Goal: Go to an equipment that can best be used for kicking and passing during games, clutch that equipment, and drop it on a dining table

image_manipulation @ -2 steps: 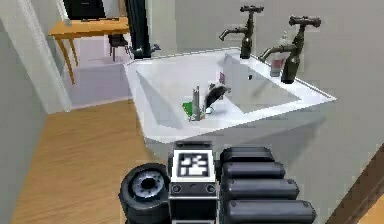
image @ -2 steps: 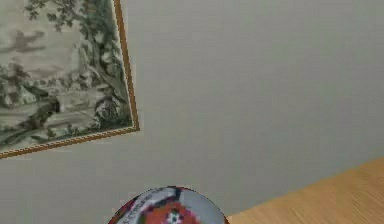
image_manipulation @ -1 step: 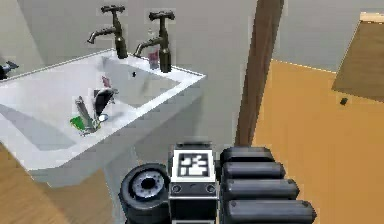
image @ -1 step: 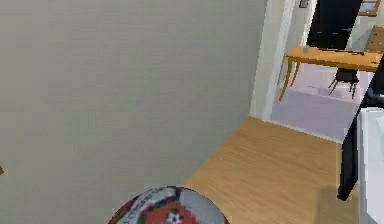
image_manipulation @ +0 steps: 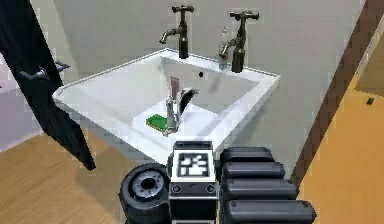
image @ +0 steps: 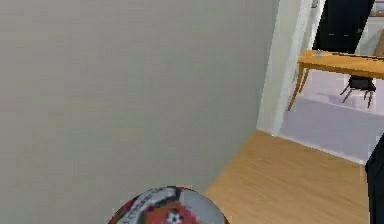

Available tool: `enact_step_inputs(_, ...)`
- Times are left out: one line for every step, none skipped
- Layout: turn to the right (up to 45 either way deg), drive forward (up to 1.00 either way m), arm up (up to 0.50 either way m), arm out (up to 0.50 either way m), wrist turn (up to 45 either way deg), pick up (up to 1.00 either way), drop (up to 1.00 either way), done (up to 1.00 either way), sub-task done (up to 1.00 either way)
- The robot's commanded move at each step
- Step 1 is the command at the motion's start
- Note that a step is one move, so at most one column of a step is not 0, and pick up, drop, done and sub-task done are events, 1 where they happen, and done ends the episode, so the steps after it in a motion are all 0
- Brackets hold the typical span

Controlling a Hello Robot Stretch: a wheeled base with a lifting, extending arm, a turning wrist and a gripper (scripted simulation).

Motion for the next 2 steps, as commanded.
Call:
enact_step_inputs(42.0,0.00,0.00,0.00,0.0,0.00,0.00,0.00,0.00)
enact_step_inputs(0.0,1.00,0.00,0.00,0.0,0.00,0.00,0.00,0.00)
